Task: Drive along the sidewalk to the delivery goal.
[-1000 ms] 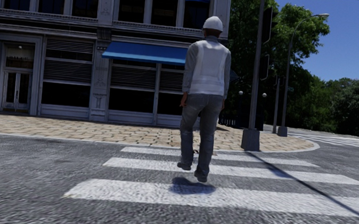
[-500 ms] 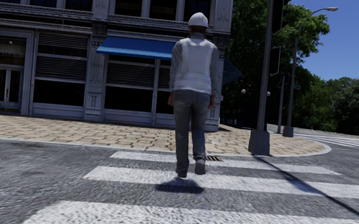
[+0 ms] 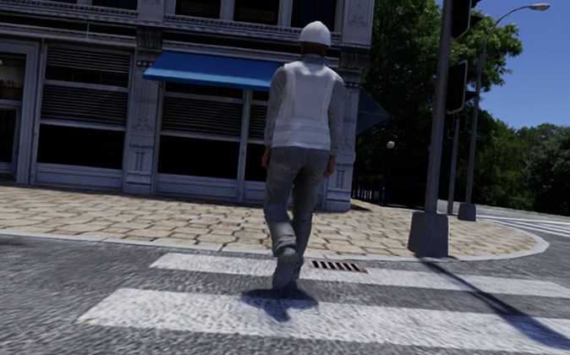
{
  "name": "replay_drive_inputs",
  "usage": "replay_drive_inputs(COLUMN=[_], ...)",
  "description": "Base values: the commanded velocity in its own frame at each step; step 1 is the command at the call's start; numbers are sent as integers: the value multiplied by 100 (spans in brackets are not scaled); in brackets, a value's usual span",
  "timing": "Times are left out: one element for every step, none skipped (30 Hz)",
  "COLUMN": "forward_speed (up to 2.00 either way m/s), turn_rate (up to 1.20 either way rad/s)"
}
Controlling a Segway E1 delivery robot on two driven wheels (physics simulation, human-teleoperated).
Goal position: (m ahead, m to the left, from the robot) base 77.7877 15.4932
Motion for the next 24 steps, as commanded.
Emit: replay_drive_inputs(forward_speed=[113,113,113,113,113,113,113,113,113,113,113,113,113,113,113,113,113,113,113,113,113,113,113,113], turn_rate=[-4,-10,-13,-13,-15,-15,-15,-15,-15,-16,-17,-18,-18,-19,-20,-20,-20,-21,-21,-21,-21,-22,-27,-29])
